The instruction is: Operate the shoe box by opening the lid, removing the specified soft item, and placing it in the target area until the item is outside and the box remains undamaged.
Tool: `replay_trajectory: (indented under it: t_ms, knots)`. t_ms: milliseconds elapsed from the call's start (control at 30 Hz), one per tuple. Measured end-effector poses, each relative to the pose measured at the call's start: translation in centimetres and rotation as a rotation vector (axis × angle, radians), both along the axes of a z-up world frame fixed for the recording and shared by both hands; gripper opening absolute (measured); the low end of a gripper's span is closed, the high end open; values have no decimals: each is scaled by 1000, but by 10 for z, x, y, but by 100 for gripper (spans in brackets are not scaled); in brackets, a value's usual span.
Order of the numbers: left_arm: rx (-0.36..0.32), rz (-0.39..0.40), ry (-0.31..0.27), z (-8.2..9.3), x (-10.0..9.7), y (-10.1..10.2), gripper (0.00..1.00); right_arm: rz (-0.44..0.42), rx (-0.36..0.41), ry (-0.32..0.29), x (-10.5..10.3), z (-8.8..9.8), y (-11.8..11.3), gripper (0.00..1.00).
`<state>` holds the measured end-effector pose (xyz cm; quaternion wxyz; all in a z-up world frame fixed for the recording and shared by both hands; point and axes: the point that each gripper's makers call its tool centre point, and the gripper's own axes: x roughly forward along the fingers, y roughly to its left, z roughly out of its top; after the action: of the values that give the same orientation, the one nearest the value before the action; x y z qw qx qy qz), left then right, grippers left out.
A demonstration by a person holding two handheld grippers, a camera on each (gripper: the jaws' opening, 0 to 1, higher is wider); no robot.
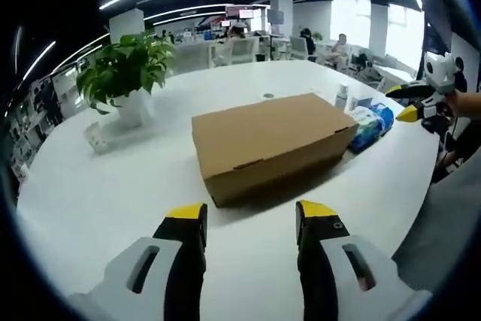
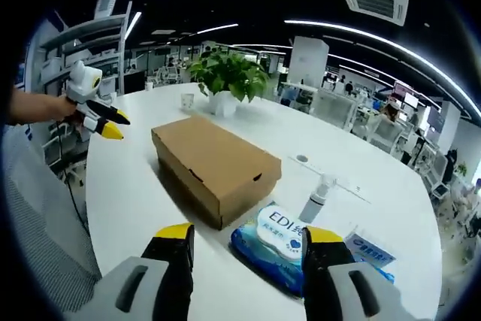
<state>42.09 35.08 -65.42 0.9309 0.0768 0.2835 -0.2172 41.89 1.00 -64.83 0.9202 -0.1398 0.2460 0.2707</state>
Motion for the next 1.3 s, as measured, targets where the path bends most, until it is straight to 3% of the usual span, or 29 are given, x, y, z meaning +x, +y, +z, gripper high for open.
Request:
replay_trajectory:
  t_ms: [300, 700, 1067, 1300]
  knots:
    - [-20, -26, -27, 16, -23, -10, 55, -47, -8, -4, -40, 1, -37, 62]
    - [-16, -58, -29, 18, -71, -24, 66, -157, 26, 18, -90, 1, -71, 73]
    - [-39, -71, -80, 16, -89, -32, 77, -232, 38, 14, -115, -2, -94, 81]
    - [-40, -63, -71, 13, -94, -34, 87, -252, 56, 7, -125, -7, -94, 87]
